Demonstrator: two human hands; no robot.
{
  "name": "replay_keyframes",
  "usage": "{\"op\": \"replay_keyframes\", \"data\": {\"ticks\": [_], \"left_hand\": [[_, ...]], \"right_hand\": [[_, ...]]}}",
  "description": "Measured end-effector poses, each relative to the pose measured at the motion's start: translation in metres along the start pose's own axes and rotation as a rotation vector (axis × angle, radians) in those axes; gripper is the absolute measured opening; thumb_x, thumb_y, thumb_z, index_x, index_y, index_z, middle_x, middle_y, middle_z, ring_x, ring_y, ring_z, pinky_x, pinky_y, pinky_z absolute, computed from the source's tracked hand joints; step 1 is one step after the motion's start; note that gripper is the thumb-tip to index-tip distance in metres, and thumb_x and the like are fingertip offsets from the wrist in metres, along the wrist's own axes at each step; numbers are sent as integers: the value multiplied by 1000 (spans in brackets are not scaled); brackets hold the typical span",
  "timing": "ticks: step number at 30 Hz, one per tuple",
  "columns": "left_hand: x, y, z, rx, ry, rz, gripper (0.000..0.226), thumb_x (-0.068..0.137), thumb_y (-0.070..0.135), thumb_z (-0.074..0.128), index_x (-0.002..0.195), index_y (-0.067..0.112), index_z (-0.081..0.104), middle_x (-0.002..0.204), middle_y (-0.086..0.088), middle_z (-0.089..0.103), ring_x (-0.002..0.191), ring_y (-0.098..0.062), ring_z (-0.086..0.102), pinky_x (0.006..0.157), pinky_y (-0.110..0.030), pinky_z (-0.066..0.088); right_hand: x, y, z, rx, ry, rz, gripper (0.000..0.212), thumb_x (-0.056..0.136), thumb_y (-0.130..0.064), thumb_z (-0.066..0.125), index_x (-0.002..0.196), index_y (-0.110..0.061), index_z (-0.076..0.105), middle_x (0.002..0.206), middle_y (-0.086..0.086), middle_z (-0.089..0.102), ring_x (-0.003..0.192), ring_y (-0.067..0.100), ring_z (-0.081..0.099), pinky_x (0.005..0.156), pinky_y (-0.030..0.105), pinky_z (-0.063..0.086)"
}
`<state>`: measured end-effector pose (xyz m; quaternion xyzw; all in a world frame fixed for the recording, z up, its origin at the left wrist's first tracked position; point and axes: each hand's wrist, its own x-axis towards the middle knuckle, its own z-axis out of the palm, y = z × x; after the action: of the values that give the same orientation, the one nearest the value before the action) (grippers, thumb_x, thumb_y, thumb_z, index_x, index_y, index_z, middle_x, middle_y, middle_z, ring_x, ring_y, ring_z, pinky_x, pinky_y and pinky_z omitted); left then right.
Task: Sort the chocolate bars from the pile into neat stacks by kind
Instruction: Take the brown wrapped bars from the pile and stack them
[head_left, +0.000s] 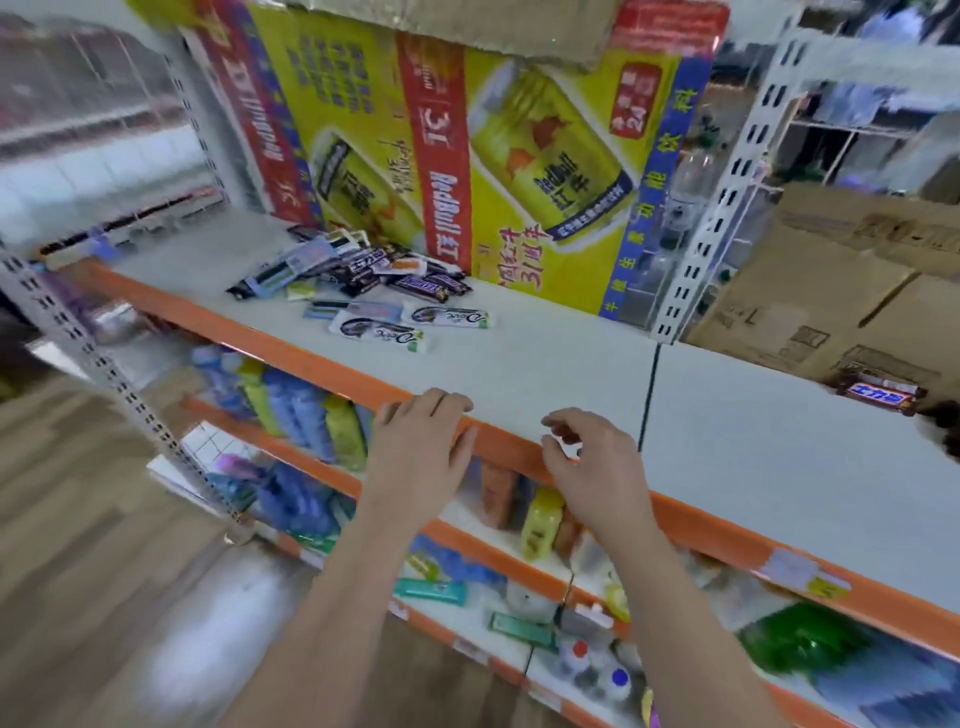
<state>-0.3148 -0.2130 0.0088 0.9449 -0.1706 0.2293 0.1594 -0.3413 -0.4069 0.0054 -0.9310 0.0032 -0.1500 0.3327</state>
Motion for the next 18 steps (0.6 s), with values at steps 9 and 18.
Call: {"op": "replay_keyframes", "data": {"ticks": [9,18], "left_hand": [[42,-110,3,-59,-13,-123,28,91,39,43,106,22,60,102,5,63,84,-20,62,79,-35,41],[113,-196,21,-19,-60,-151,29,91,35,46,106,18,63,99,1,65,88,-25,63,79,-40,46]], "right_hand": [[82,-51,74,29,-1,-24,14,85,-21,61,99,-24,67,95,-8,67,88,12,59,80,32,49],[185,-79,129,23,-58,-104,17,88,-20,61,102,-19,70,102,-3,68,93,14,59,81,27,46]]}}
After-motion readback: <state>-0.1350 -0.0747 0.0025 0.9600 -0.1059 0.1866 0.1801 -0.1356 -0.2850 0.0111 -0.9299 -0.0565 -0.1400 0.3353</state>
